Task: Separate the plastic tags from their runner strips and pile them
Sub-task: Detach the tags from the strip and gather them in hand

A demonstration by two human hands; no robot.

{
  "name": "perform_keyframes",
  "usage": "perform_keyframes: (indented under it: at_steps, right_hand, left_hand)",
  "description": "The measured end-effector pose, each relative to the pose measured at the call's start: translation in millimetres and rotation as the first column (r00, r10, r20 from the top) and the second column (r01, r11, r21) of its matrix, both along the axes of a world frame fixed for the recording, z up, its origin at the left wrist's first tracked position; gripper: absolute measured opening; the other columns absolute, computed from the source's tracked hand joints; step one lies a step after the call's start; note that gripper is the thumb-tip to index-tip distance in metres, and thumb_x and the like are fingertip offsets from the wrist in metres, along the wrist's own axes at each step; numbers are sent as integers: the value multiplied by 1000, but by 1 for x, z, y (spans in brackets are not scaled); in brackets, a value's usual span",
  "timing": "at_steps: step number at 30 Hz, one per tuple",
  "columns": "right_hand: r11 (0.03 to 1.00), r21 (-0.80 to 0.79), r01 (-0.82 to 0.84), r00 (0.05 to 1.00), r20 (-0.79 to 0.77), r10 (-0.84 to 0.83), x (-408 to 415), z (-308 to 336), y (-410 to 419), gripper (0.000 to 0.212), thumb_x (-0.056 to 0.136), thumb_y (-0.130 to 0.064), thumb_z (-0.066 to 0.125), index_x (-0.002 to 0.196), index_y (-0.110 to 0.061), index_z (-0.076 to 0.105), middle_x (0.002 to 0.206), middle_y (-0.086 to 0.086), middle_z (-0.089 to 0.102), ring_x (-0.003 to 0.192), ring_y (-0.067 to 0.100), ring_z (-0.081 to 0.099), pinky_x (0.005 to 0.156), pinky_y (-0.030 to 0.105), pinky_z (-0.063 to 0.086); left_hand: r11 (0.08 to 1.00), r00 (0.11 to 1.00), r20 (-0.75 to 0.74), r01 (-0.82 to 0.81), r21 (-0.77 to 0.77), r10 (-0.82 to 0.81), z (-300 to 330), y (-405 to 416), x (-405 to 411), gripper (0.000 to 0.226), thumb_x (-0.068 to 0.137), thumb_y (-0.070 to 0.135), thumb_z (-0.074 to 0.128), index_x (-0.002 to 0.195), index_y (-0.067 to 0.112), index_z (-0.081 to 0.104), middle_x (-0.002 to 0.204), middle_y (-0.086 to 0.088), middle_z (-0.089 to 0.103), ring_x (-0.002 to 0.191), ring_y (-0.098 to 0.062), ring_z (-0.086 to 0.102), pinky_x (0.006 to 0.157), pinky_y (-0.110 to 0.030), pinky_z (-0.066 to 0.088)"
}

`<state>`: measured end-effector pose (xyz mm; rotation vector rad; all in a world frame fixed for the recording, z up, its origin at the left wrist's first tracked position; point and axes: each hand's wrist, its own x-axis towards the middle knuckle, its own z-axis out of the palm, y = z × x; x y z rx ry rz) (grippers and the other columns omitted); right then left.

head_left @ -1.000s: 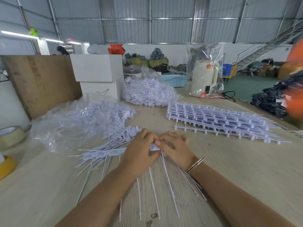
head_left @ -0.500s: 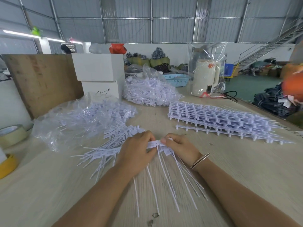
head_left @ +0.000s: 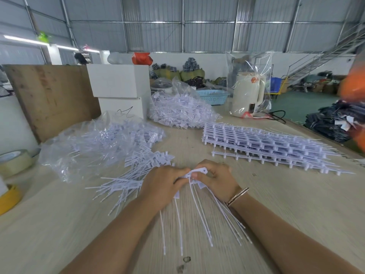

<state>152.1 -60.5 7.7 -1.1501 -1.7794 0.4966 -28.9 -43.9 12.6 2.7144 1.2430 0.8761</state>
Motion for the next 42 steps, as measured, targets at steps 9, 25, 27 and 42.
perform_keyframes:
  at_steps: [9, 25, 27, 42]
  right_hand:
    - [998, 53, -22, 999, 27, 21, 1, 0, 1, 12, 87, -8, 64, 81, -2, 72, 81, 13, 67, 76, 20, 62, 76, 36, 46]
    - [943, -158, 292, 956, 56, -287, 0, -2, 8, 11, 94, -27, 51, 101, -35, 51, 102, -12, 53, 101, 13, 53, 102, 45, 32]
    - [960, -65, 273, 961, 71, -269, -1, -1, 4, 11, 92, -32, 53, 102, -37, 56, 105, -18, 52, 106, 7, 47, 100, 36, 24]
    - [983, -183, 13, 961, -269, -62, 5, 1, 5, 22, 89, -8, 58, 69, -17, 61, 73, -1, 57, 65, 2, 52, 68, 20, 41]
  left_hand:
    - [998, 1000, -7, -17, -58, 17, 2, 0, -2, 28, 97, 38, 45, 112, 30, 67, 76, -2, 64, 75, -19, 59, 61, -27, 34]
    - [993, 990, 108, -83, -83, 92, 5, -9, 4, 50, 86, 29, 61, 134, 29, 47, 112, 5, 56, 103, -15, 55, 83, -35, 47]
    - [996, 989, 119, -78, -53, 84, 5, -10, 7, 57, 84, 26, 62, 137, 26, 42, 117, 3, 49, 104, -14, 54, 80, -37, 48]
    - [996, 994, 83, -78, 50, 73, 5, -13, 9, 23, 87, 22, 57, 109, 20, 56, 103, 5, 60, 92, -16, 58, 79, -37, 46]
